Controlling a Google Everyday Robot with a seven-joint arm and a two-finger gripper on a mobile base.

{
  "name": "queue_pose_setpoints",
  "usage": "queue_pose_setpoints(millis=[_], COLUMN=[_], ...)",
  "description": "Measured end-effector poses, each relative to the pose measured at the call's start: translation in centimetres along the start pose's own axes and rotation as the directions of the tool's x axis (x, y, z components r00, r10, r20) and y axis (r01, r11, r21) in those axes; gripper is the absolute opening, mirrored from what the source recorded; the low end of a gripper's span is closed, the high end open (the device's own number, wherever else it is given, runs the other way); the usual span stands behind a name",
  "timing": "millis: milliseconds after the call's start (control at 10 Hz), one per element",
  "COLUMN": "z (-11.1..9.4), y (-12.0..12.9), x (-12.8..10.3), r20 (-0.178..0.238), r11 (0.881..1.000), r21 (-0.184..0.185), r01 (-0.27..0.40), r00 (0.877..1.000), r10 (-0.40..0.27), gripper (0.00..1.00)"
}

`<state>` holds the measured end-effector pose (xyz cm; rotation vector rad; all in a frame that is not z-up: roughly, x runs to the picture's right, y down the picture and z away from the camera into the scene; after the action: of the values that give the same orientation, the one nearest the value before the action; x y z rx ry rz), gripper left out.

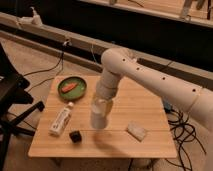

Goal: Place the ceramic cup over the eraser

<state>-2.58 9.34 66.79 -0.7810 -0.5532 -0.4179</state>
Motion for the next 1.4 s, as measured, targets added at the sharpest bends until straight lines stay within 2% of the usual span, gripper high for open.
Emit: queue_pose_setpoints(millis=[100, 200, 300, 500, 800, 1100, 1400], z=[-0.4, -1.1, -1.4, -1.5, -1.7, -1.6, -1.1], y=[-0.3, -0.7, -1.2, -2.4, -3.1, -3.6, -3.9], x=[0.2, 1.1, 1.6, 1.2, 0.4, -1.0, -3.3], r20=[0.022, 0.079, 0.128, 0.189, 0.220, 0.234, 0.194], r11=[1.000, 0.996, 0.993, 0.989, 0.987, 0.988, 0.996], r21=[0.023, 0.064, 0.088, 0.113, 0.135, 0.133, 0.087], r01=[-0.017, -0.055, -0.077, -0.092, -0.093, -0.081, -0.034], r00=[1.000, 0.996, 0.990, 0.980, 0.974, 0.971, 0.981], r10=[0.016, 0.049, 0.065, 0.069, 0.061, 0.048, 0.017], gripper=[0.22, 0.11, 0.04, 0.00, 0.00, 0.00, 0.00])
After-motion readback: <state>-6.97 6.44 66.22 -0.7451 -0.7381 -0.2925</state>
